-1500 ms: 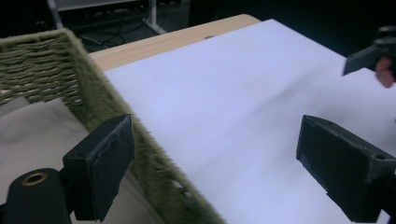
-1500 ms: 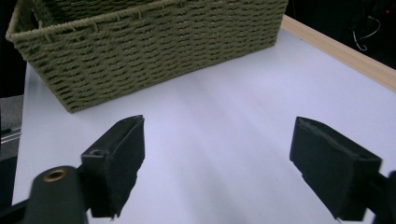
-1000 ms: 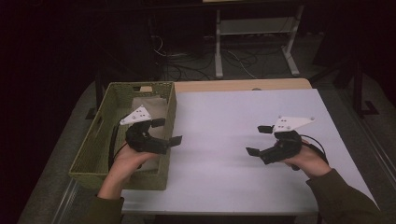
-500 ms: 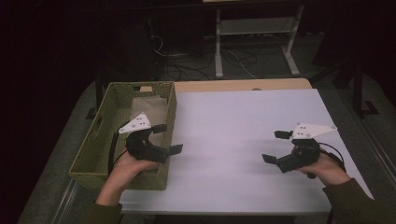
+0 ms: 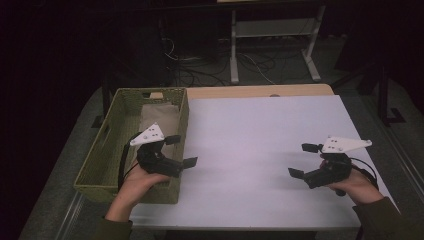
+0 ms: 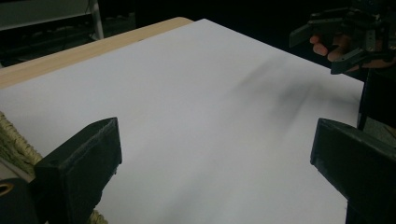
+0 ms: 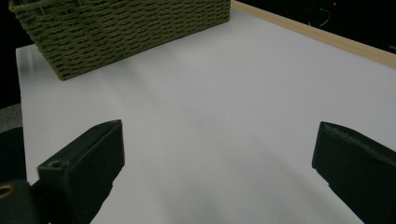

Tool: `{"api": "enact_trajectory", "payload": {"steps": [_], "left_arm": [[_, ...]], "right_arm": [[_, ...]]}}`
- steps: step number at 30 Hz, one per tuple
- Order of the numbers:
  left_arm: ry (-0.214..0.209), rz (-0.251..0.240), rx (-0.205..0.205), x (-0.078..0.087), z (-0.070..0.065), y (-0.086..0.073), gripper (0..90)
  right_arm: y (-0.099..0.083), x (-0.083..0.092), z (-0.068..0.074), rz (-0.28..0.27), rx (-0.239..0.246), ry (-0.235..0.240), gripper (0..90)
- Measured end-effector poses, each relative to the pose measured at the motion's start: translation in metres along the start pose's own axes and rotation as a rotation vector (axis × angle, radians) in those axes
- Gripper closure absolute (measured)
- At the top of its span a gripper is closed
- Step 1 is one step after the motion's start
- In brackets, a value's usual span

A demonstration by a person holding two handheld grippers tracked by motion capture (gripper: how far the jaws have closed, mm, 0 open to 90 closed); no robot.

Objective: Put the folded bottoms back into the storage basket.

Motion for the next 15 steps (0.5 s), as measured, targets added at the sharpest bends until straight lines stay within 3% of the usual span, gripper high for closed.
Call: {"api": "enact_trajectory", "payload": {"steps": [15], "left_arm": [[0.004,0.003,-0.003,-0.0005,-0.0004,0.0001,2.4]], "right_arm": [[-0.0012,-0.003,0.0011,0.006,0.005,0.012,2.9]]}}
Point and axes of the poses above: each handheld gripper's, and its own axes: x roughly backward along the jaws, y roughly out of its top, z roughly to its left, the point moved 1 cm from there along -x, roughly forward along the jaws, and after that the axes turned 8 degrees about x, right-handed, at the moved point
